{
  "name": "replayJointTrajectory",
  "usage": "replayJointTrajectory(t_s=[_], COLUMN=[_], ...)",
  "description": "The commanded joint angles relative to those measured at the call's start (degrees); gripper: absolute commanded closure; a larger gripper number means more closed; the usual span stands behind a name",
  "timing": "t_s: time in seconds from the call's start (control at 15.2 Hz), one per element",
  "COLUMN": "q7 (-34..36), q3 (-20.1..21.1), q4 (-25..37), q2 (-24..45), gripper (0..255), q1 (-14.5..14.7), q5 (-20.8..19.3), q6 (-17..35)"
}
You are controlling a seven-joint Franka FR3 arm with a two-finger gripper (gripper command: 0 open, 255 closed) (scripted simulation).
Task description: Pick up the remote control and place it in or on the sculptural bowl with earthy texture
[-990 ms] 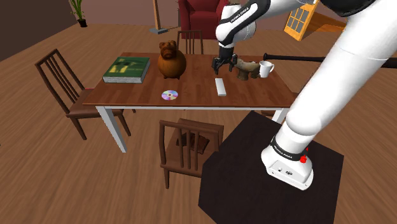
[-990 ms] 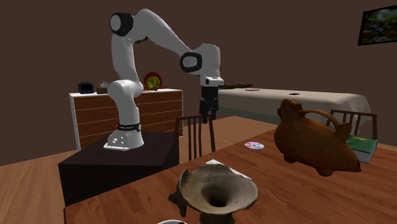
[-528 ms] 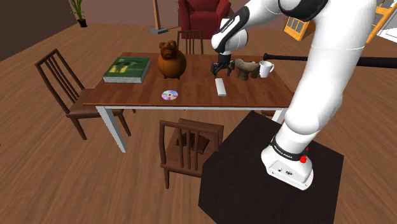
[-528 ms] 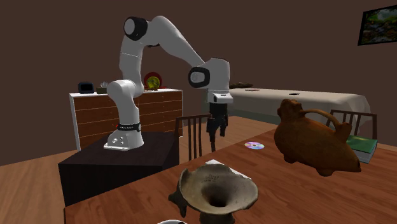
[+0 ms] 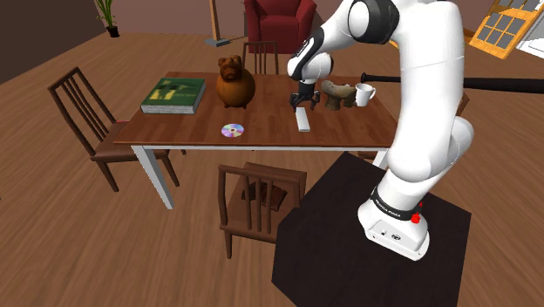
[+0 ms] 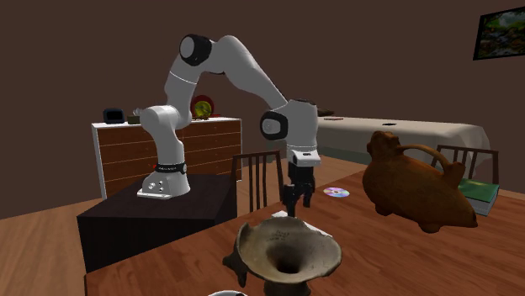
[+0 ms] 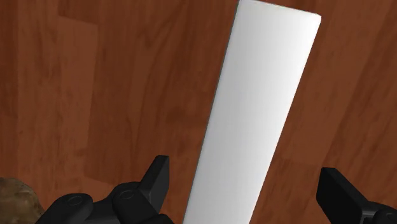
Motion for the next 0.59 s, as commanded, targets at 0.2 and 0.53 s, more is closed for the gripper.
replayJointTrajectory(t_s=[0.2,0.53], q7=[-0.59,-1.02], q3=[0.92,1.51], q4=[1.85,2.25], q2=[4.17,6.38], gripper=[0,0], q1=[-0.99,-1.47], q5=[1.39,2.06], q6=[2.27,4.06])
